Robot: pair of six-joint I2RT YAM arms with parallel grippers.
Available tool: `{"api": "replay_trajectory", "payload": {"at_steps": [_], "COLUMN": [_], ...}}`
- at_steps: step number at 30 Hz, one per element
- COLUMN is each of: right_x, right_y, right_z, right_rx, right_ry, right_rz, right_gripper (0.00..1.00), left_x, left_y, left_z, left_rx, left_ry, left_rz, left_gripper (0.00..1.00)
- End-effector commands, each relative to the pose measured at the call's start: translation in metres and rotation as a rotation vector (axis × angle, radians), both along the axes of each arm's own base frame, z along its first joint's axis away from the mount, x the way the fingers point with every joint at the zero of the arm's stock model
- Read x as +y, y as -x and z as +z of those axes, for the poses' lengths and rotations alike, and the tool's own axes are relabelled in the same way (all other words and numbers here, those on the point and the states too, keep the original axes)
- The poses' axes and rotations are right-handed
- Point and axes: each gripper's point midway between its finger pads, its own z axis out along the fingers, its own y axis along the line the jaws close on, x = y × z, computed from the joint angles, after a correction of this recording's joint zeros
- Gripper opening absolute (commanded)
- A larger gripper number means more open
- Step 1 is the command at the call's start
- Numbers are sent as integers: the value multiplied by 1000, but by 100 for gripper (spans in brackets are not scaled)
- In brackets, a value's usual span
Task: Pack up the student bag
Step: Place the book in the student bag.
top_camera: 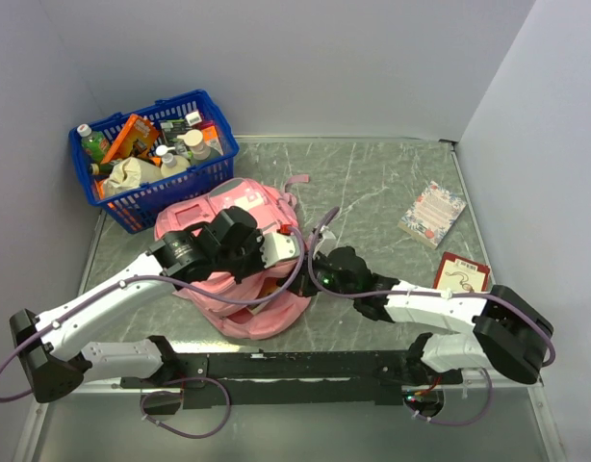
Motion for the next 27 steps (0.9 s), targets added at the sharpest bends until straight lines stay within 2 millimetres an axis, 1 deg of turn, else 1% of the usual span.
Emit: {"api": "replay_trajectory", "payload": {"at_steps": [1,3,4,5,6,7,8,9,10,11,12,13,14,15,16,17,18,19,20,22,23,24,25,26,27], "right_x": [8,11,17,15,15,14,7,-5,-17,-28,-53,-71,-86,-99,-113,-130,-142,-152,-178,-206,-232,-246,-260,-272,-299], "right_y": [-7,-8,-11,-10,-13,-12,-11,-19,-21,-23,-31,-39,-44,-49,-54,-65,-66,-73,-88,-97,-106,-114,-115,-120,-131], "right_z": [24,24,24,14,14,17,11,7,19,19,4,13,11,7,7,6,-2,4,4,3,2,6,2,3,5], "right_rx": [-81,-86,-84,-58,-60,-65,-49,-63,-92,-103,-90,-97,-93,-74,-68,-51,-15,-4,20,64,103,128,171,194,222], "right_ry": [-88,-88,-79,-42,-35,-36,-1,48,49,71,165,162,186,198,208,214,257,268,281,300,289,278,293,289,286], "right_rz": [-28,-4,5,5,6,10,1,-58,-99,-127,-225,-296,-350,-405,-467,-531,-560,-608,-699,-783,-861,-913,-951,-984,-1071], "right_gripper": [0,0,0,0,0,0,0,4,11,19,30,43,71,86,100,100,100,100,100,100,100,100,100,100,100], "left_x": [-23,-24,-27,-28,-28,-29,-29,-28,-27,-26,-25,-26,-27,-27,-28,-29,-30,-30,-30,-30,-30,-30,-29,-28,-28], "left_y": [8,8,8,7,7,7,7,6,7,7,8,9,10,11,10,9,8,8,8,8,8,9,9,8,7], "left_z": [15,13,18,19,18,21,22,21,19,17,15,15,16,15,15,16,17,16,17,19,20,21,22,22,29], "left_rx": [-5,4,2,4,13,11,10,11,18,20,25,31,34,41,39,36,38,39,39,33,29,29,29,34,28], "left_ry": [121,118,128,129,122,123,121,114,106,101,101,108,116,122,124,133,135,131,133,143,146,146,139,130,132], "left_rz": [-73,-72,-75,-75,-77,-82,-80,-76,-71,-71,-71,-67,-69,-71,-67,-60,-53,-53,-55,-55,-56,-60,-62,-53,-48], "left_gripper": [1,1,1,1,1,1,1,2,4,5,4,5,5,5,4,4,3,2,2,4,6,20,38,55,69]}}
